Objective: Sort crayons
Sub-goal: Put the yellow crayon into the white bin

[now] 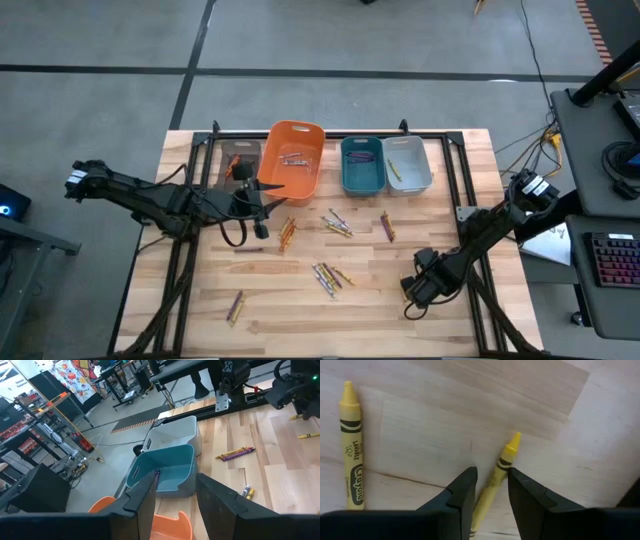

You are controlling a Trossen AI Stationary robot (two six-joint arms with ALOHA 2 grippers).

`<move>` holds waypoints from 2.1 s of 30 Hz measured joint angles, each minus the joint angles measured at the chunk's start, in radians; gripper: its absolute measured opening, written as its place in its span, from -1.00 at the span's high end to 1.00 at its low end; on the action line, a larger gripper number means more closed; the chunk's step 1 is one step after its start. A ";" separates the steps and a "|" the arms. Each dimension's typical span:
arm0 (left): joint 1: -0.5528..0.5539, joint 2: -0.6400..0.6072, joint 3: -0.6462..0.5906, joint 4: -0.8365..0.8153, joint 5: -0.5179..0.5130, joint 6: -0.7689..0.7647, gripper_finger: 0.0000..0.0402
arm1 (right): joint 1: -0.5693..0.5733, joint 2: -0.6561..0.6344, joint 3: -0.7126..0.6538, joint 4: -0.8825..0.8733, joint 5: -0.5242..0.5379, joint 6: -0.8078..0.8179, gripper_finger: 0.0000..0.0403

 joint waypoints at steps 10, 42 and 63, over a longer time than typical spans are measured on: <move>0.000 0.000 0.000 0.002 0.000 0.000 0.39 | -0.004 0.002 0.000 0.004 0.003 0.007 0.92; 0.000 0.000 -0.001 0.006 0.000 0.008 0.39 | -0.689 -0.110 0.455 -0.056 0.370 -1.158 0.96; 0.000 -0.001 -0.001 0.006 -0.009 0.010 0.39 | -1.097 0.305 1.000 -0.287 0.348 -1.855 0.96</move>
